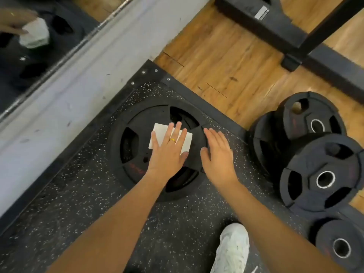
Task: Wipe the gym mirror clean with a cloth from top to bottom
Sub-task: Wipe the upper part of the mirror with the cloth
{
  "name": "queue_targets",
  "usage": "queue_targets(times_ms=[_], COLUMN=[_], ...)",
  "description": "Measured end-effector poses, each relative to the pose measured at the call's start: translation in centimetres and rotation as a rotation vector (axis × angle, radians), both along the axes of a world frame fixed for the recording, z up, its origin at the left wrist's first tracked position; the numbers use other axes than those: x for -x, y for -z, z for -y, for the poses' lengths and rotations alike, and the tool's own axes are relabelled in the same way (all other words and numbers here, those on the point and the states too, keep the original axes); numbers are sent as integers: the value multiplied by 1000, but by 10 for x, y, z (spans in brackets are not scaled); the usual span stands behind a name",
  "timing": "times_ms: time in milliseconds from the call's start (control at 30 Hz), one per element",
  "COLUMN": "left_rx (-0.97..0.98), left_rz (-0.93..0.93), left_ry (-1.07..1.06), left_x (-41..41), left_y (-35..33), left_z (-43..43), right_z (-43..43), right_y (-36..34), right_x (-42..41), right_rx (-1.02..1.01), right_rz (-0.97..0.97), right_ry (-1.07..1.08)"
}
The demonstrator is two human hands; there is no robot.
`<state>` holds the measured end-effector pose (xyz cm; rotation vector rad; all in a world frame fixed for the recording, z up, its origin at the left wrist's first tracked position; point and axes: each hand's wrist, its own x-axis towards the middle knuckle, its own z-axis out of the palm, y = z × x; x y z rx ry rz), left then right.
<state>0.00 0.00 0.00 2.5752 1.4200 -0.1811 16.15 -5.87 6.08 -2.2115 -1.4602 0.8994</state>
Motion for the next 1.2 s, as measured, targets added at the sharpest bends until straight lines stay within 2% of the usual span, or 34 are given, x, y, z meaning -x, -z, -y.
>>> queue_targets(times_ms=[167,300,500,633,767,900,1033,1200], left_rx=[42,-27,-63,-76,-94,-169,-248,-353], left_rz=[-86,-99,-85,-61,-130,-113,-93,-87], left_ry=[-33,-33,-32,-39,57,46,32,35], left_x=[-3,0,0,11,30,55,86,134], left_y=[41,57,55,29,-28,-106,-219,-382], left_z=[-11,-8,-10,-14,-13,-16,-19,-3], right_z=[-6,-11,-17,-21,-22,-22,-24,-27], right_y=[31,40,32,8,-36,-104,-198,-351], right_x=[-8,-13,-16,-14,-11,-3,10,39], right_rx=[35,39,32,25,3,-45,-143,-319], right_rz=[-4,-12,-3,20,50,100,189,297], right_ry=[-48,-65,-101,-135,-172,-229,-325,-438])
